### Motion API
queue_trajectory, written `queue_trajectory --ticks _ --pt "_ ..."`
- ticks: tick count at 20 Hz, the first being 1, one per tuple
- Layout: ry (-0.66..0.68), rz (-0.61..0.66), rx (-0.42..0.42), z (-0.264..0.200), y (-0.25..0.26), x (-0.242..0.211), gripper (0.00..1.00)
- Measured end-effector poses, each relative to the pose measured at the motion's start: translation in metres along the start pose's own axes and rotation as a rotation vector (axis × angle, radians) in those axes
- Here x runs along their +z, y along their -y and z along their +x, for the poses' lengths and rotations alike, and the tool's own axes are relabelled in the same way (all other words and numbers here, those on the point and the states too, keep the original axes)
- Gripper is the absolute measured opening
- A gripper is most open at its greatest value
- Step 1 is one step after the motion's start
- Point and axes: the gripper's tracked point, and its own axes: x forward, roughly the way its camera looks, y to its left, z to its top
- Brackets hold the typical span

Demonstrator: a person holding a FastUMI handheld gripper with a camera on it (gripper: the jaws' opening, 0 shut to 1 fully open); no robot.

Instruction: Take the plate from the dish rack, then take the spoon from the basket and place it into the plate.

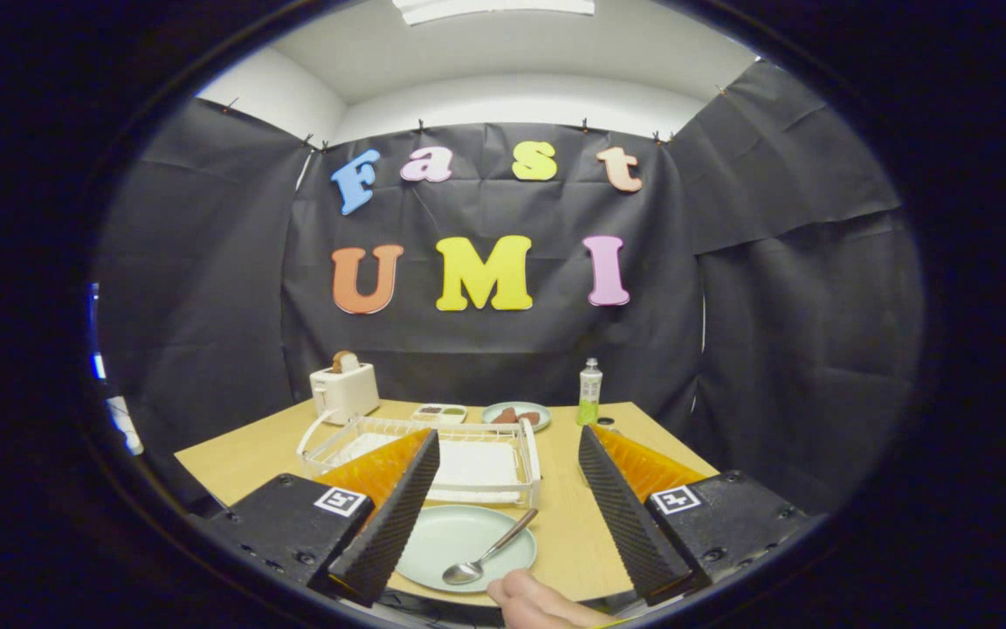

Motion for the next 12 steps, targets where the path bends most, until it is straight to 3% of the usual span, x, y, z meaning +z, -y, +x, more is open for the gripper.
queue_trajectory --ticks 5,12 --pt "0.034 -0.071 -0.052 -0.017 0.003 0.013 1.00" --pt "0.049 -0.031 -0.074 -0.029 0.010 0.021 1.00"
